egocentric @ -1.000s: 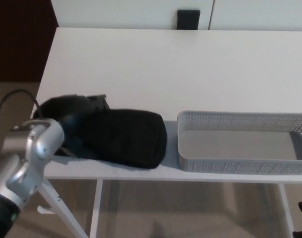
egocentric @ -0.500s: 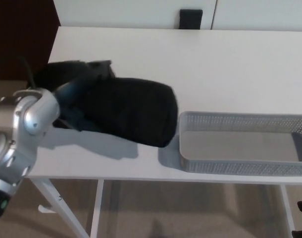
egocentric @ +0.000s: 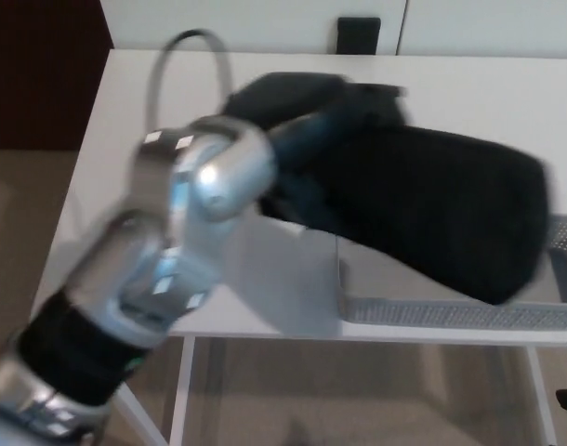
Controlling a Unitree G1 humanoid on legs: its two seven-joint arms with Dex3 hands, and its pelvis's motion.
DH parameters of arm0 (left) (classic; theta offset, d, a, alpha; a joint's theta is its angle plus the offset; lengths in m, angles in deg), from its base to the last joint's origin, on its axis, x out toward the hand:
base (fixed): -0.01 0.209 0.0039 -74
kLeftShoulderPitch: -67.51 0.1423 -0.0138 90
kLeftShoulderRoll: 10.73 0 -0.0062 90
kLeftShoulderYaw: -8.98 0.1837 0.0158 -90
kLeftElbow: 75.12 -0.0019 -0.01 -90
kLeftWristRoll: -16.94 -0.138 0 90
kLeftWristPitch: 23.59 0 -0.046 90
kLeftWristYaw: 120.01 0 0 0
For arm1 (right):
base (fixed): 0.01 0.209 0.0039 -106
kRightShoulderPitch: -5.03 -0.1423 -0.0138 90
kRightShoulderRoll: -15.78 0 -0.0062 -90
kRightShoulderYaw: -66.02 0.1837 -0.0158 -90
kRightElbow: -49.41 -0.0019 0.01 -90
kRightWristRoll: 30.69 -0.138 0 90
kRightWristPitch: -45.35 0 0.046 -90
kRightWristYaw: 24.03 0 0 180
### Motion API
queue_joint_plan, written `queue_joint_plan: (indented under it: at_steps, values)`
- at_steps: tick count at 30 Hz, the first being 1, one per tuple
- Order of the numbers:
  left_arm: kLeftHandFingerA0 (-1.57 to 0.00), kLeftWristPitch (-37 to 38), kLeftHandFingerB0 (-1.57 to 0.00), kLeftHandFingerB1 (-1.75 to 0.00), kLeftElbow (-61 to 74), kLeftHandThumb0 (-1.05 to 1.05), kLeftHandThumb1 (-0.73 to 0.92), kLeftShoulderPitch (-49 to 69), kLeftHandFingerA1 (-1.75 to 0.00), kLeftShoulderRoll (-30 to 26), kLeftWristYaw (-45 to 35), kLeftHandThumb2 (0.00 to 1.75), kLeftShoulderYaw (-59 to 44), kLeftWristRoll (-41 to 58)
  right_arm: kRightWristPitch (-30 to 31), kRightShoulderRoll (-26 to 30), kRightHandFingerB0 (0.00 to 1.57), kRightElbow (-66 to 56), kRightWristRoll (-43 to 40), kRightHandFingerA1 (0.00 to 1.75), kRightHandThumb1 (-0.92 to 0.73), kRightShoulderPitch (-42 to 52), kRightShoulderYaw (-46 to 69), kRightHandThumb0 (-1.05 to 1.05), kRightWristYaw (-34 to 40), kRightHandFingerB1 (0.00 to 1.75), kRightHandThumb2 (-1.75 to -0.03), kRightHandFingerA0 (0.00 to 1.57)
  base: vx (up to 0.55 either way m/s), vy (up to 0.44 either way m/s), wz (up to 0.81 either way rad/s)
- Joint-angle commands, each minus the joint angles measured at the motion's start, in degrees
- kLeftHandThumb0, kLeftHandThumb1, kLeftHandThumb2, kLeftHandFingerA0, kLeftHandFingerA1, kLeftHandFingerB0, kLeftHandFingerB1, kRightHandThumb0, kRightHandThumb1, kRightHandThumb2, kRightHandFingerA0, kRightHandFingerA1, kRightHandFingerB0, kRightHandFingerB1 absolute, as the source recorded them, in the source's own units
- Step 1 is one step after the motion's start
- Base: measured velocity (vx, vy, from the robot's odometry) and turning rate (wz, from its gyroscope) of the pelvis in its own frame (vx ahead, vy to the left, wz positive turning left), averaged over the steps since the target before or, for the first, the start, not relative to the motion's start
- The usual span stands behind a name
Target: The robot walk towards a table in front and pick up a black pencil case on the left hand side and put the pencil case into a small container on the right hand side
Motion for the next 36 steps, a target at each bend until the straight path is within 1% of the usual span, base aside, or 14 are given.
queue_joint_plan:
  at_steps: [1, 2, 4, 5, 7, 9, 10, 11, 13, 14, 18, 22, 32, 36]
  values:
    - [-0.74, -12.55, -0.48, -0.41, -5.25, -0.26, 0.77, -7.01, -0.77, 8.31, -4.83, 0.63, 3.75, -1.86, -0.41, 1.61, 0.3, 0.82, 0.47, 0.48, -0.66, 1.03, -0.01, -0.3, -0.12, 0.36, -0.59, 0.56, 0.0, 0.0, 0.0]
    - [-0.67, -12.96, -0.46, -0.41, -6.63, -0.23, 0.75, -7.47, -0.6, 9.95, -4.24, 0.62, 3.61, -1.09, -0.77, 1.56, 0.31, 1.09, -0.01, 0.5, -0.65, 1.03, 0.23, -0.3, -0.55, 0.36, -0.59, 0.57, 0.0, 0.0, 0.0]
    - [-0.63, -13.1, -0.48, -0.41, -9.29, -0.21, 0.75, -8.14, -0.54, 13.15, -2.87, 0.62, 3.32, 0.09, -1.27, 1.44, 0.31, 1.31, -0.72, 0.49, -0.65, 1.22, 0.6, -0.31, -1.21, 0.36, -0.59, 0.57, 0.0, 0.0, 0.0]
    - [-0.69, -13.06, -0.51, -0.44, -11.66, -0.19, 0.73, -8.75, -0.77, 15.92, -1.42, 0.64, 3.08, 0.8, -1.45, 1.43, 0.33, 1.07, -0.74, 0.5, -0.65, 1.39, 0.6, -0.3, -1.25, 0.37, -0.59, 0.6, 0.0, 0.0, 0.0]
    - [-0.76, -14.21, -0.55, -0.46, -14.85, -0.19, 0.71, -9.76, -0.98, 19.38, -0.29, 0.64, 2.19, 1.5, -1.03, 1.25, 0.32, 0.38, -0.94, 0.49, -0.66, 1.5, 0.67, -0.3, -1.33, 0.37, -0.59, 0.59, 0.0, 0.0, 0.0]
    - [-0.83, -13.97, -0.6, -0.48, -16.82, -0.19, 0.71, -10.64, -0.97, 20.68, 0.24, 0.64, 2.11, 1.04, -0.5, 1.09, 0.32, -0.14, -1.21, 0.49, -0.66, 1.46, 0.82, -0.3, -1.43, 0.37, -0.59, 0.6, 0.0, 0.0, 0.0]
    - [-0.79, -12.78, -0.68, -0.55, -19.56, -0.2, 0.7, -11.09, -0.83, 22.48, 1.86, 0.64, 2.31, 1.17, -0.02, 0.96, 0.32, -1.19, -1.14, 0.49, -0.66, 1.7, 0.72, -0.29, -1.29, 0.37, -0.6, 0.59, 0.0, 0.0, 0.0]
    - [-0.84, -12.52, -0.7, -0.57, -20.73, -0.22, 0.7, -11.27, -1.05, 23.29, 2.54, 0.66, 2.27, 1.11, 0.22, 0.97, 0.32, -1.38, -1.12, 0.49, -0.66, 1.65, 0.71, -0.29, -1.35, 0.37, -0.6, 0.58, 0.0, 0.0, 0.0]
    - [-0.87, -12.53, -0.66, -0.55, -22.94, -0.23, 0.71, -11.44, -1.07, 25.03, 3.96, 0.65, 1.91, 1.41, 0.76, 0.9, 0.33, -1.94, -1.1, 0.49, -0.66, 1.62, 0.71, -0.29, -1.29, 0.37, -0.59, 0.58, 0.0, 0.0, 0.0]
    - [-0.87, -12.92, -0.66, -0.63, -24.37, -0.23, 0.68, -11.56, -1.32, 26.22, 4.91, 0.7, 1.58, 1.83, 0.64, 0.97, 0.33, -2.03, -1.09, 0.5, -0.66, 1.65, 0.74, -0.28, -1.34, 0.38, -0.59, 0.59, 0.0, 0.0, 0.0]
    - [-0.88, -14.88, -0.72, -0.85, -30.37, -0.21, 0.64, -11.47, -1.57, 30.86, 9.83, 0.76, -1.02, 4.33, 0.6, 0.71, 0.34, -2.15, -1.48, 0.51, -0.65, 1.6, 1.1, -0.28, -1.49, 0.38, -0.59, 0.6, 0.0, 0.0, 0.0]
    - [-0.87, -15.3, -0.68, -1.2, -32.12, -0.24, 0.66, -9.12, -1.56, 31.58, 12.52, 0.75, -1.85, 5.6, 0.54, 0.79, 0.35, -1.95, -1.06, 0.51, -0.66, 1.27, 0.64, -0.29, -1.79, 0.38, -0.59, 0.6, 0.0, 0.0, 0.0]
    - [-0.84, -13.25, -0.66, -1.13, -28.84, -0.23, 0.71, -2.75, -1.62, 24.87, 14.23, 0.72, 1.76, 6.21, 0.43, 1.36, 0.36, -2.93, -0.85, 0.5, -0.67, 1.45, 0.25, -0.28, -2.8, 0.39, -0.59, 0.56, 0.0, 0.0, 0.0]
    - [-0.84, -13.54, -0.58, -1.37, -27.76, -0.19, 0.7, -2.07, -1.64, 23.44, 14.2, 0.7, 2.15, 6.33, 0.48, 1.73, 0.36, -2.14, -0.56, 0.5, -0.66, 0.66, 0.09, -0.29, -3.12, 0.39, -0.59, 0.57, 0.0, 0.0, 0.0]
